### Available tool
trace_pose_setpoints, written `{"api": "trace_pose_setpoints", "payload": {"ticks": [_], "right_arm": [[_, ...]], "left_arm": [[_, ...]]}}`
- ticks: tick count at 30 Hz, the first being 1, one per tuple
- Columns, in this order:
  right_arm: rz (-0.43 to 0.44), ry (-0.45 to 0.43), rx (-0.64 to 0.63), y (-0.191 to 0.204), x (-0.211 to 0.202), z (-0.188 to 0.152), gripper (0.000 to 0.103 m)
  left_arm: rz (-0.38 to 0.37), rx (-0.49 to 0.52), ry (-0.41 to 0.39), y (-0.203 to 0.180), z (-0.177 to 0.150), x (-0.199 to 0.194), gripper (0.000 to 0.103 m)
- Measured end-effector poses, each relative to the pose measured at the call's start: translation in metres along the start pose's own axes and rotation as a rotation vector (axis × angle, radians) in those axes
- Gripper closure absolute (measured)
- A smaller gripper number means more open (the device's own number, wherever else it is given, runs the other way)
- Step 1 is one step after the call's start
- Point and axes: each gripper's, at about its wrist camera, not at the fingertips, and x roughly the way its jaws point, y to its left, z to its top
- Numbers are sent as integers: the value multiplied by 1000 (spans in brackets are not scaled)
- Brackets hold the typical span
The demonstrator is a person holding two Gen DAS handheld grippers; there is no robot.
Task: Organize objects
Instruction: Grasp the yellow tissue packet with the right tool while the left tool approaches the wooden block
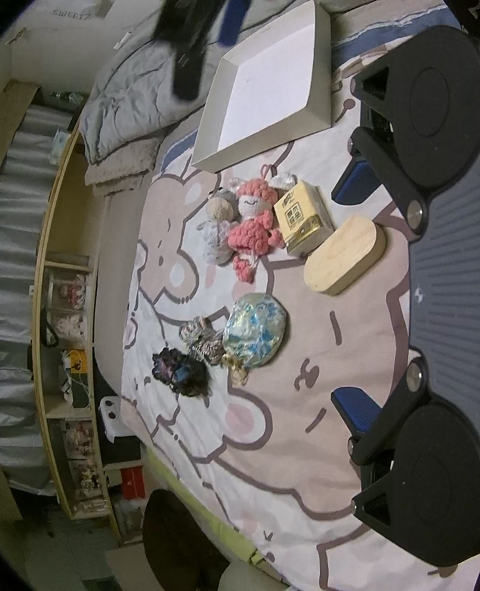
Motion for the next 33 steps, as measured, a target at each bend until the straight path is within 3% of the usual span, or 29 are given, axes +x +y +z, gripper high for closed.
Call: {"api": "trace_pose_setpoints", "payload": {"ticks": [9, 13, 15, 18, 25, 33], "right_arm": [[69, 123, -1, 7, 64, 25, 0], [90, 178, 14, 7, 89, 18, 1], [116, 214, 18, 6, 99, 13, 9], [143, 273, 10, 5, 110, 5, 13], [198, 413, -68, 8, 132, -16, 19], [159, 490, -246, 29, 147, -35, 22]], "left_arm": [[-4, -62, -10, -2, 1, 14, 2], [-18, -68, -4, -6, 0, 24, 11], [-33, -57, 14, -11, -1, 31, 15], [-47, -42, 31, -19, -5, 40, 20], [-58, -30, 60, -31, -11, 56, 29], [-16, -55, 98, -33, -16, 73, 32]]}}
